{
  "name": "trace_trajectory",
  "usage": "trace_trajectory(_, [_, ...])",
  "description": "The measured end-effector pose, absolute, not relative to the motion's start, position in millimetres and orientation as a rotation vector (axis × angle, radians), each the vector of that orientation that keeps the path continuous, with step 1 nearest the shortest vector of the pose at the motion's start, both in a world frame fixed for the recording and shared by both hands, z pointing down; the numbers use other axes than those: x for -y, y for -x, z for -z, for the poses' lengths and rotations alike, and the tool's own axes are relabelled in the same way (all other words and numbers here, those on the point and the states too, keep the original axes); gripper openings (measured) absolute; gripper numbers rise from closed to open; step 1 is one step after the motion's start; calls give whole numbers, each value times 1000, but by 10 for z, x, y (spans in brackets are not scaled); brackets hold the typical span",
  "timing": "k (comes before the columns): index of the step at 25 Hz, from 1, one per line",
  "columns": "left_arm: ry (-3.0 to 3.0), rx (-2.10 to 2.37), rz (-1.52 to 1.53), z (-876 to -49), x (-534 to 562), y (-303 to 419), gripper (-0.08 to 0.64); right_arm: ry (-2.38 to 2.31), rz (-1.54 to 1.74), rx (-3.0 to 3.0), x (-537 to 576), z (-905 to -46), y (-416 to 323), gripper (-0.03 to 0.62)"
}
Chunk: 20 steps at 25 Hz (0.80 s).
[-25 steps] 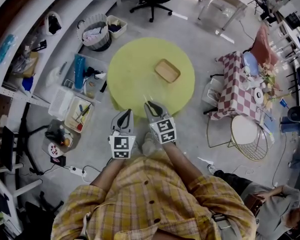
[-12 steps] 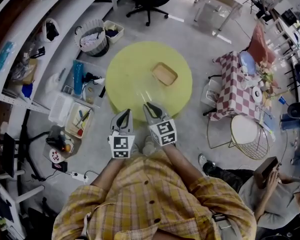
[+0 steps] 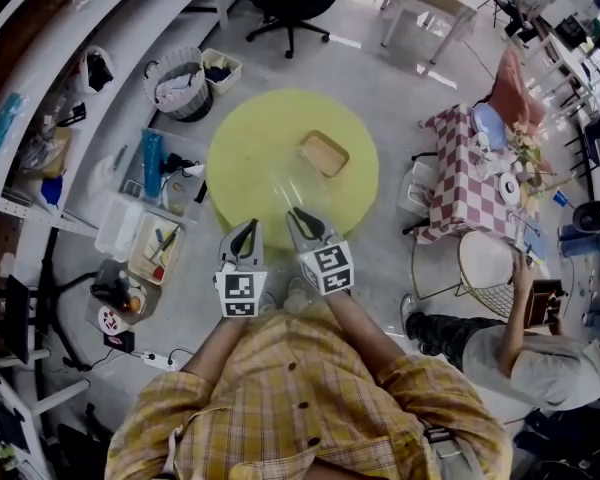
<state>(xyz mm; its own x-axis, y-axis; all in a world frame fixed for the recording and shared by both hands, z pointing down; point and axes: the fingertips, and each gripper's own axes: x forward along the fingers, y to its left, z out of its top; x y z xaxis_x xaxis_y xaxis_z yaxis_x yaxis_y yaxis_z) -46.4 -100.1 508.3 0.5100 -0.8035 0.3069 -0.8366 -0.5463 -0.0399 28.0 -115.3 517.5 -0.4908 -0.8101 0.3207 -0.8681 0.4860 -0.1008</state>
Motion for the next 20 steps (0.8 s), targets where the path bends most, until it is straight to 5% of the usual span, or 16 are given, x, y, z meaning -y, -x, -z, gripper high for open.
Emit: trace_trajectory(20, [-2643, 1435, -444, -5072, 1025, 414, 3, -1420, -352, 2532, 1123, -5130, -261, 44])
